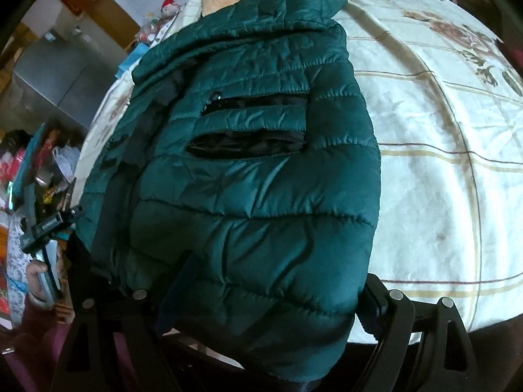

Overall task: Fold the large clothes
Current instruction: 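Grasp the jacket hem with both tools and lift it, then fold the hem up toward the collar with both tools, then lay the folded hem down and release it with both tools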

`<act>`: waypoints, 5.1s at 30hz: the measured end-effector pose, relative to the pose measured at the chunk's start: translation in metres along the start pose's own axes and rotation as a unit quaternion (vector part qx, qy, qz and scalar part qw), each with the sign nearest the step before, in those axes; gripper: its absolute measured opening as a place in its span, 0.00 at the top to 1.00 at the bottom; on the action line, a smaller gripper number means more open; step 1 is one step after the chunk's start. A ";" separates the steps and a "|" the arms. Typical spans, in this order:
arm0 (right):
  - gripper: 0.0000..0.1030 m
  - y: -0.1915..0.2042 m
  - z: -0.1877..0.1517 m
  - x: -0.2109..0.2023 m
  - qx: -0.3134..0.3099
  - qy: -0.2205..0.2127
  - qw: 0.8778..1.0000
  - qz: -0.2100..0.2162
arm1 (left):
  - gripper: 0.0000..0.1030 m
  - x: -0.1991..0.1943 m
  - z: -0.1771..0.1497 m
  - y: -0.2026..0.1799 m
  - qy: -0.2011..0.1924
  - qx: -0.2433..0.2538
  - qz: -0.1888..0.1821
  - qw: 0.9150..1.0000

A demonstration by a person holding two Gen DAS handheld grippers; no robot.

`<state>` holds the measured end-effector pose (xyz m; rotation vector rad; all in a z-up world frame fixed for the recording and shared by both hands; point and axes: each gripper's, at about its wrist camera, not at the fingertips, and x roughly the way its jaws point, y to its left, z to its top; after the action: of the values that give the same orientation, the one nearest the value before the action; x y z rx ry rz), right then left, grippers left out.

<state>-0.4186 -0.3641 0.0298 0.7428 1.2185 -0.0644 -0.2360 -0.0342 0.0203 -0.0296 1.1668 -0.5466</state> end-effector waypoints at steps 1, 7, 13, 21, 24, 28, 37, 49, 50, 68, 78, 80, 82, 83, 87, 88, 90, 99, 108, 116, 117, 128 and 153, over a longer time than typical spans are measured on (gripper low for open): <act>0.16 0.000 -0.001 0.001 -0.001 -0.004 1.000 0.002 | 0.22 0.000 0.000 -0.001 0.001 0.004 0.002 1.000; 0.49 0.002 0.000 -0.002 -0.024 -0.023 0.999 -0.002 | 0.51 -0.002 -0.004 -0.006 -0.001 0.018 -0.004 1.000; 0.73 0.000 0.003 -0.014 -0.030 -0.053 0.998 0.010 | 0.83 -0.016 -0.001 -0.011 -0.030 0.030 -0.004 0.999; 0.78 0.012 0.017 -0.043 -0.039 -0.111 0.992 0.035 | 0.86 -0.032 0.011 -0.025 -0.063 0.043 -0.007 0.997; 0.78 0.014 0.021 -0.053 -0.035 -0.132 0.990 0.045 | 0.86 -0.040 0.017 -0.028 -0.078 0.042 -0.008 0.996; 0.78 0.016 0.029 -0.063 -0.037 -0.142 0.988 0.046 | 0.86 -0.053 0.026 -0.035 -0.106 0.050 -0.002 0.993; 0.78 0.020 0.050 -0.075 -0.035 -0.168 0.984 0.042 | 0.86 -0.070 0.051 -0.036 -0.147 0.038 -0.011 0.988; 0.78 0.017 0.082 -0.088 -0.012 -0.209 0.977 0.030 | 0.86 -0.083 0.091 -0.043 -0.187 0.022 -0.019 0.982; 0.78 0.016 0.086 -0.089 -0.010 -0.212 0.977 0.029 | 0.86 -0.083 0.096 -0.044 -0.191 0.021 -0.019 0.981; 0.78 0.013 0.161 -0.084 0.001 -0.240 0.971 -0.004 | 0.86 -0.069 0.171 -0.068 -0.225 0.018 0.006 0.974; 0.78 0.006 0.211 -0.066 0.012 -0.236 0.972 -0.021 | 0.86 -0.048 0.207 -0.073 -0.225 0.010 0.026 0.974; 0.78 0.004 0.221 -0.061 0.015 -0.234 0.972 -0.027 | 0.86 -0.044 0.213 -0.073 -0.225 0.008 0.029 0.974; 0.78 0.002 0.230 -0.057 0.016 -0.233 0.972 -0.034 | 0.86 -0.040 0.221 -0.071 -0.224 0.005 0.033 0.974; 0.78 0.001 0.234 -0.054 0.016 -0.232 0.972 -0.038 | 0.86 -0.037 0.225 -0.071 -0.223 0.002 0.035 0.974; 0.78 -0.004 0.251 -0.047 0.026 -0.233 0.971 -0.049 | 0.86 -0.028 0.240 -0.069 -0.224 -0.002 0.044 0.974; 0.78 -0.006 0.255 -0.046 0.028 -0.233 0.971 -0.051 | 0.86 -0.025 0.245 -0.069 -0.223 -0.002 0.046 0.974; 0.78 -0.009 0.265 -0.041 0.034 -0.232 0.971 -0.054 | 0.86 -0.018 0.255 -0.068 -0.220 -0.004 0.050 0.974; 0.78 -0.019 0.310 -0.007 0.053 -0.214 0.973 -0.073 | 0.86 0.027 0.297 -0.058 -0.192 -0.034 0.068 0.979; 0.78 -0.036 0.336 0.045 0.088 -0.189 0.974 -0.090 | 0.84 0.078 0.316 -0.044 -0.162 -0.064 0.079 0.982; 0.66 -0.045 0.335 0.048 0.110 -0.196 0.973 -0.051 | 0.81 0.085 0.317 -0.032 -0.153 -0.089 0.039 0.983; 0.65 -0.046 0.334 0.046 0.111 -0.197 0.973 -0.045 | 0.81 0.083 0.316 -0.033 -0.154 -0.083 0.038 0.984; 0.58 -0.040 0.323 0.013 0.099 -0.201 0.974 -0.036 | 0.78 0.053 0.313 -0.035 -0.152 -0.054 0.010 0.987; 0.28 0.049 0.308 0.016 -0.062 -0.208 0.973 -0.081 | 0.15 -0.004 0.297 -0.047 -0.246 -0.054 -0.012 0.968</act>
<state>-0.1375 -0.4900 0.0842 0.4883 0.8694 -0.2641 0.0047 -0.1496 0.1589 -0.2606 0.7085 -0.4609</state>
